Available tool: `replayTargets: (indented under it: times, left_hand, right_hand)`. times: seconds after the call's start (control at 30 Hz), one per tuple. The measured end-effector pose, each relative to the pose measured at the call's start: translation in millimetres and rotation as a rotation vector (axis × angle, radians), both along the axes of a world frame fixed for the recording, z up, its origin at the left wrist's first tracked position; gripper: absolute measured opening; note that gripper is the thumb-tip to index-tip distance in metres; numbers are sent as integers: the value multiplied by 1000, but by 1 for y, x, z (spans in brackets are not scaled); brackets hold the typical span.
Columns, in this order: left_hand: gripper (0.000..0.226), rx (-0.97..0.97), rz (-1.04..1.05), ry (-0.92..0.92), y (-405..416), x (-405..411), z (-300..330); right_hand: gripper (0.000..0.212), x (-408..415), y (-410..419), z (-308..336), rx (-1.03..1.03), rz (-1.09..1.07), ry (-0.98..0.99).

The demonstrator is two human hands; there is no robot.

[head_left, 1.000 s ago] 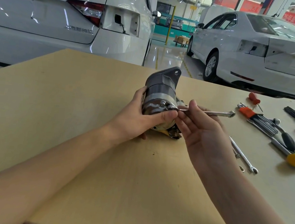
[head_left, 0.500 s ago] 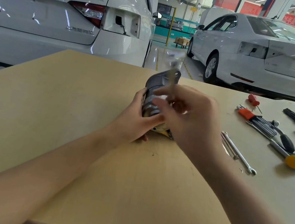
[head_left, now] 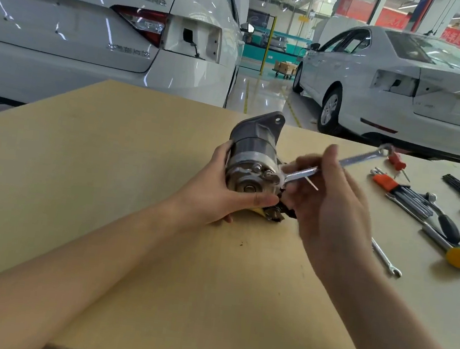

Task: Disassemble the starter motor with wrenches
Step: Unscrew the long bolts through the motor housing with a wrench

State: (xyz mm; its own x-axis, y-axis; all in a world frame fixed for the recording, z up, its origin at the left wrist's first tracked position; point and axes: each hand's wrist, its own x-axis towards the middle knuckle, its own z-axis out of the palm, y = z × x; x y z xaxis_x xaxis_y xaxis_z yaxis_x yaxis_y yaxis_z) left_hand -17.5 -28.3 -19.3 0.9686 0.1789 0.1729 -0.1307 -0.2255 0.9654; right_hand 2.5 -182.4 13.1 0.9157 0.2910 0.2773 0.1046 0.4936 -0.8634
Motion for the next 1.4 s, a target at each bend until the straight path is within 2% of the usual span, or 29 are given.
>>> replayTargets:
  times: [0.07, 0.17, 0.37, 0.53, 0.8, 0.97, 1.13, 1.4]
  left_hand:
    - [137, 9, 3, 3, -1, 0, 2]
    - [138, 10, 9, -5, -2, -1, 2]
    - [138, -14, 16, -4, -3, -2, 3]
    - [131, -29, 35, 27, -4, -2, 5]
    - [131, -44, 20, 35, -3, -2, 5]
    - [134, -42, 1, 26, -3, -3, 7]
    - [127, -45, -15, 27, -2, -3, 6]
    - [129, -46, -10, 48, -4, -5, 8]
  right_hand:
    - [35, 4, -3, -2, 105, 83, 187]
    - [29, 4, -5, -4, 173, 150, 346]
    - [23, 0, -5, -5, 173, 199, 402]
    - [25, 0, -4, -5, 153, 177, 339]
    - [25, 11, -8, -5, -12, 125, 37]
    - [24, 19, -13, -5, -47, 196, -20]
    - [22, 23, -16, -6, -78, 263, -60]
    - [24, 22, -16, -7, -86, 166, -76]
